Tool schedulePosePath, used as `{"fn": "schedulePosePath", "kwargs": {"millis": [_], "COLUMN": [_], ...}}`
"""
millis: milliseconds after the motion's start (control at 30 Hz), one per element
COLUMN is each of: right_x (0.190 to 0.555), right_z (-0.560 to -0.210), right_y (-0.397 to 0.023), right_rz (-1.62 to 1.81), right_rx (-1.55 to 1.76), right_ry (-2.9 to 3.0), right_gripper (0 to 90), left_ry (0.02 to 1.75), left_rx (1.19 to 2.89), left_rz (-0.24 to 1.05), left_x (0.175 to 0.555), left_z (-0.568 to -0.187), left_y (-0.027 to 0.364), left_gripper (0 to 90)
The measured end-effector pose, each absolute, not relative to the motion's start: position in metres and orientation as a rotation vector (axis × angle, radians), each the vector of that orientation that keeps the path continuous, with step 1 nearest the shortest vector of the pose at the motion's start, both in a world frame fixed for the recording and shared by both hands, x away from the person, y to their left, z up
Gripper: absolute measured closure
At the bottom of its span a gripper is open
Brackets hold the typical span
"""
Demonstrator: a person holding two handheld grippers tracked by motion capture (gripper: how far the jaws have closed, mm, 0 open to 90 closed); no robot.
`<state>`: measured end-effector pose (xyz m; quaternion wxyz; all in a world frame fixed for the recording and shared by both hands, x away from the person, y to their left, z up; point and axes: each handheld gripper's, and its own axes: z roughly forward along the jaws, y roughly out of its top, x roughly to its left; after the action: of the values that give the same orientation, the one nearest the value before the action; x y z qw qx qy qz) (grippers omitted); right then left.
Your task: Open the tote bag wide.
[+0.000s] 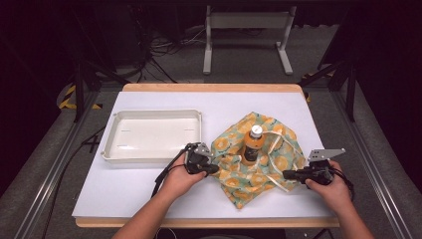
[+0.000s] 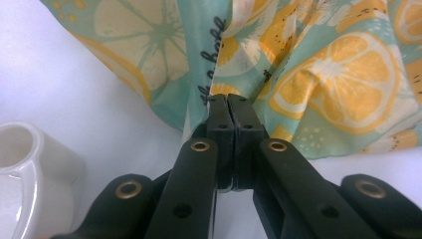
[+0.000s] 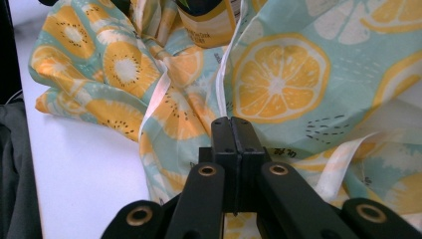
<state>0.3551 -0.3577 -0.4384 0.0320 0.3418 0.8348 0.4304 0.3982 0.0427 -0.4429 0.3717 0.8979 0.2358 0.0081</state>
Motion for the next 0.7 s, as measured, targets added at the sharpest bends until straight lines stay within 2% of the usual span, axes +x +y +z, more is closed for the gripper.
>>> {"fn": "schedulePosePath", "kwargs": {"millis": [300,700], "right_x": [0.352,0.344], "right_z": [-0.44,-0.413], "right_y": [-0.358,-0.361], "right_rz": [1.324,1.371], "right_rx": [1.057,0.995], "right_ry": [2.569,2.46], "right_gripper": [88.1,73.3], "left_ry": [0.615,0.594], "left_rx": [2.29,2.275], "left_rz": [0.019,0.019], "left_x": [0.397,0.395], "left_z": [-0.446,-0.444], "left_y": [0.043,0.041], "left_gripper": [88.6,83.1]}}
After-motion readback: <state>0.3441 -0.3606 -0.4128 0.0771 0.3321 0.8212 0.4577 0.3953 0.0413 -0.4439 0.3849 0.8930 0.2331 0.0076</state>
